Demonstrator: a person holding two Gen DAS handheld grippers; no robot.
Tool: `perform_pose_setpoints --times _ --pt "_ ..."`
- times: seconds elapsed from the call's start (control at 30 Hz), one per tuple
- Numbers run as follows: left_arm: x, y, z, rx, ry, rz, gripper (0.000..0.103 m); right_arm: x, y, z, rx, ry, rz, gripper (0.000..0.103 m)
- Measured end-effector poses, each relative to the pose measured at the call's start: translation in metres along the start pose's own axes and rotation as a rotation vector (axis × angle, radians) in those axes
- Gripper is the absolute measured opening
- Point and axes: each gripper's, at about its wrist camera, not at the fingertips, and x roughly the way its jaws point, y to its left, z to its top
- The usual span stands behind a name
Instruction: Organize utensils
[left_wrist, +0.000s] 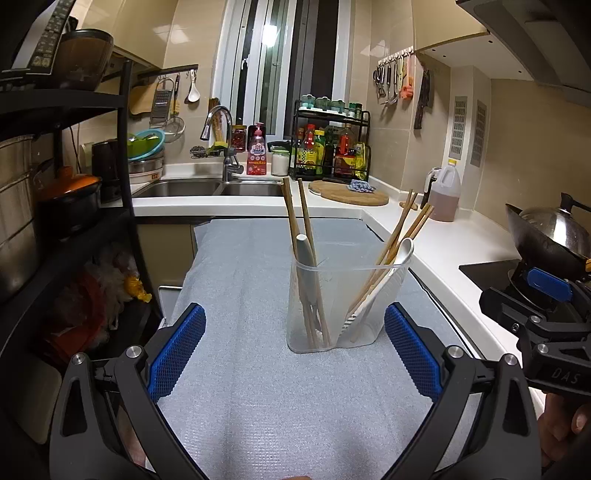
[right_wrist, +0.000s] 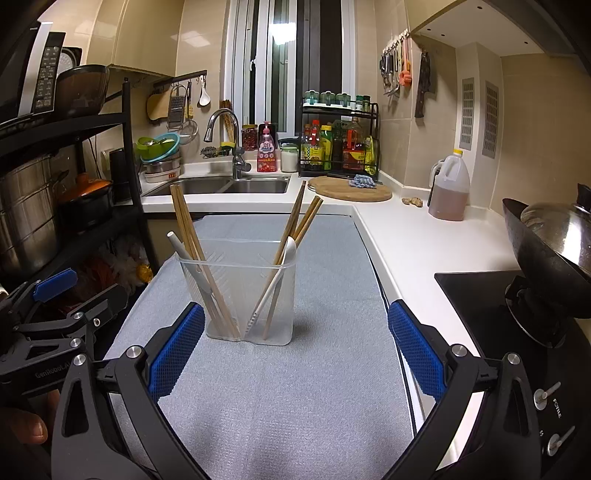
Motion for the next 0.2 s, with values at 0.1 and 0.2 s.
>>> perform_pose_setpoints --times 0.1,0.2 --pt "0.0010 0.0003 0.0007 -0.001 0.004 0.001 0.094 0.0004 0.0000 -0.0001 0.001 0.000 0.000 0.098" --pt "0.0008 0.0006 0.0006 0.000 0.004 0.001 0.094 0.0004 -0.0003 0.0003 0.003 0.002 -0.001 0.098"
